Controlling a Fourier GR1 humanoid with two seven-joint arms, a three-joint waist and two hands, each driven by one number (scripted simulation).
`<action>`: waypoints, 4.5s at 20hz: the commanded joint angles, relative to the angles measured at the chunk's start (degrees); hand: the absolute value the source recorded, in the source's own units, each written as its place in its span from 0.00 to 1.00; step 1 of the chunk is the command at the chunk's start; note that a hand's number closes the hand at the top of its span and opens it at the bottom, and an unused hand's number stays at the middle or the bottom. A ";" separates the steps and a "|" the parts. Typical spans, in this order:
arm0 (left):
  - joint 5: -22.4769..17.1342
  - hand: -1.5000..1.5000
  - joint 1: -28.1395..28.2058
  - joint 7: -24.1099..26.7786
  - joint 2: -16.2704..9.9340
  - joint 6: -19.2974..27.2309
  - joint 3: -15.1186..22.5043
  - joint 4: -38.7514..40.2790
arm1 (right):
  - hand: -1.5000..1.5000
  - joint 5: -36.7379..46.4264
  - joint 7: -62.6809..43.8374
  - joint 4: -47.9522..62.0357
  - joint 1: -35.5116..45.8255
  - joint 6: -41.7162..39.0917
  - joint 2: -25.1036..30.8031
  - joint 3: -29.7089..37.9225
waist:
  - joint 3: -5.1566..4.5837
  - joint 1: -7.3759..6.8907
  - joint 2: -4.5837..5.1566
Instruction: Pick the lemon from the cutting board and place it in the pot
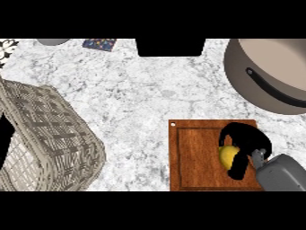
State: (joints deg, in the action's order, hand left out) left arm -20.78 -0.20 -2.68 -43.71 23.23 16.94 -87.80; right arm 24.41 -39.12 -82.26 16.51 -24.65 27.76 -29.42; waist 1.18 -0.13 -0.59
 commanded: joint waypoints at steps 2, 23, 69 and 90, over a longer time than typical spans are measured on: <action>0.65 0.50 -0.67 2.29 5.82 0.02 0.29 5.24 | 1.00 2.27 3.87 3.62 -0.40 1.34 -1.62 0.37 | -1.19 0.11 0.73; -0.03 0.50 2.97 4.25 3.59 1.83 1.56 2.08 | 1.00 22.16 11.50 -5.22 15.52 20.63 0.64 5.79 | -1.25 1.18 0.12; -1.00 0.50 -4.83 -0.46 1.96 -0.91 2.55 -0.51 | 0.00 15.13 51.92 66.38 45.36 37.03 4.53 40.00 | -0.92 -5.52 3.08; -1.72 0.50 -3.14 1.31 2.07 1.47 3.89 1.03 | 0.00 -6.08 69.39 71.04 47.48 25.06 9.38 61.09 | -0.96 -3.45 2.30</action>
State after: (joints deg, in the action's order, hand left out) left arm -22.27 -3.48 -1.71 -43.84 24.54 21.17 -88.06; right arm 21.26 28.76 -12.78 64.58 6.57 34.45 28.99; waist 1.01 -4.36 1.62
